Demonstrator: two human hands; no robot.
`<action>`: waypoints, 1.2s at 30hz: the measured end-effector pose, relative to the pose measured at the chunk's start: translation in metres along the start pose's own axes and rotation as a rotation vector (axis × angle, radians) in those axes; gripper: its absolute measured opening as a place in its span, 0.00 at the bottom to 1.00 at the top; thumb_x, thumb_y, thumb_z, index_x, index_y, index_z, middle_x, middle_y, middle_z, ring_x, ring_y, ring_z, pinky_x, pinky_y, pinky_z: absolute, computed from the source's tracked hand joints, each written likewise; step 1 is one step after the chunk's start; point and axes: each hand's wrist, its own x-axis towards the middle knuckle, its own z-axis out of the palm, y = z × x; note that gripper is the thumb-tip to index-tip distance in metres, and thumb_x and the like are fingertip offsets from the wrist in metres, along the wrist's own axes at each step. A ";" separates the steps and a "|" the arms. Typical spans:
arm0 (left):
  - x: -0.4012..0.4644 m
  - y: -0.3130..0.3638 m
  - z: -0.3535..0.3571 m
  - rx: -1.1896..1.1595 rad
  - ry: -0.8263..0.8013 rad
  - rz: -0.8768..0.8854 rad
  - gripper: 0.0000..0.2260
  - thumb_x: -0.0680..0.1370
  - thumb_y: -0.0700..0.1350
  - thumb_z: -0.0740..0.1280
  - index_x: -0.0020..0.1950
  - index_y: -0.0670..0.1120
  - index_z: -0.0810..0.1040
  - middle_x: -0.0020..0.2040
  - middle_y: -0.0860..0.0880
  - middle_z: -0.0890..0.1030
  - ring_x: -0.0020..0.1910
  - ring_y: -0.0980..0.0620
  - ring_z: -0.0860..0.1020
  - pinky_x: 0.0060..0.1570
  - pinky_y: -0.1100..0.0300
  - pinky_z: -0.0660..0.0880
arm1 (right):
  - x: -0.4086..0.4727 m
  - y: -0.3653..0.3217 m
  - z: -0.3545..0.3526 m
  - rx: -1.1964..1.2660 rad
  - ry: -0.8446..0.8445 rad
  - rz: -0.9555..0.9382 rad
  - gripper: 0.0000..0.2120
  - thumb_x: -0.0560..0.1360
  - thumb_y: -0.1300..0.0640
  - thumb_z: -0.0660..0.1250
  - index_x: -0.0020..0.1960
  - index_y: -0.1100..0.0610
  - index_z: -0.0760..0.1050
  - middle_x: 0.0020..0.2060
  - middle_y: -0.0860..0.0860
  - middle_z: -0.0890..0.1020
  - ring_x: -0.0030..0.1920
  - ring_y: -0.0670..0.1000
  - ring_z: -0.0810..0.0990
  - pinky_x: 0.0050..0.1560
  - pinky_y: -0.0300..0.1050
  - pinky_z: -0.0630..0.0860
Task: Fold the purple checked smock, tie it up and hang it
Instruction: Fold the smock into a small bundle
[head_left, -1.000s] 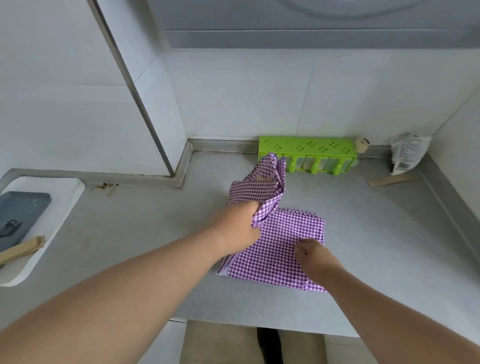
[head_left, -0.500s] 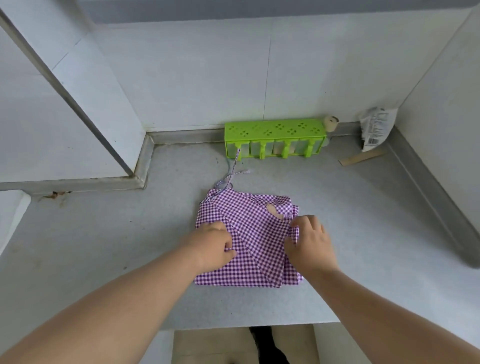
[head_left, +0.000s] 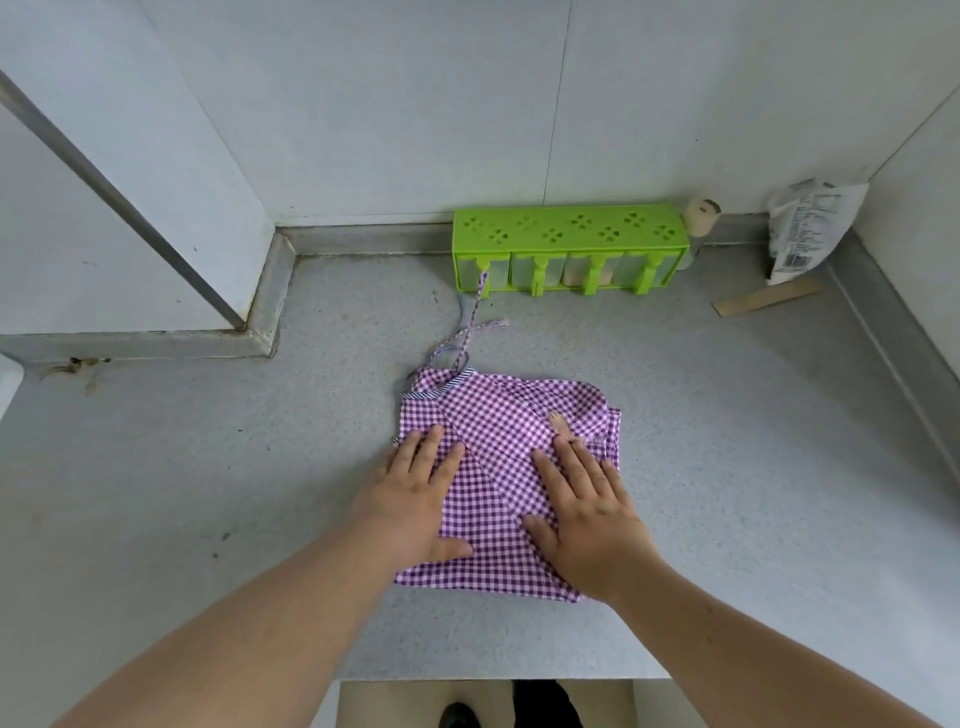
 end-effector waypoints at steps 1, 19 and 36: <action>0.002 0.000 0.003 0.019 0.004 0.001 0.60 0.70 0.82 0.57 0.80 0.52 0.22 0.79 0.44 0.21 0.81 0.41 0.27 0.79 0.42 0.33 | 0.001 -0.002 -0.002 -0.020 -0.006 -0.004 0.38 0.82 0.30 0.37 0.83 0.48 0.31 0.81 0.52 0.31 0.82 0.54 0.30 0.80 0.55 0.31; 0.014 -0.010 0.014 -0.042 -0.093 0.049 0.64 0.65 0.83 0.61 0.72 0.58 0.14 0.74 0.48 0.14 0.77 0.43 0.20 0.79 0.38 0.31 | 0.079 0.016 -0.027 0.023 0.062 0.039 0.33 0.83 0.38 0.36 0.83 0.49 0.31 0.83 0.48 0.34 0.82 0.48 0.33 0.82 0.51 0.36; 0.013 -0.010 0.012 -0.066 -0.092 0.036 0.66 0.63 0.85 0.61 0.74 0.58 0.15 0.73 0.50 0.13 0.77 0.44 0.20 0.79 0.37 0.31 | 0.027 -0.018 -0.006 -0.051 0.026 -0.053 0.41 0.78 0.27 0.38 0.82 0.46 0.28 0.81 0.50 0.30 0.80 0.54 0.27 0.81 0.62 0.36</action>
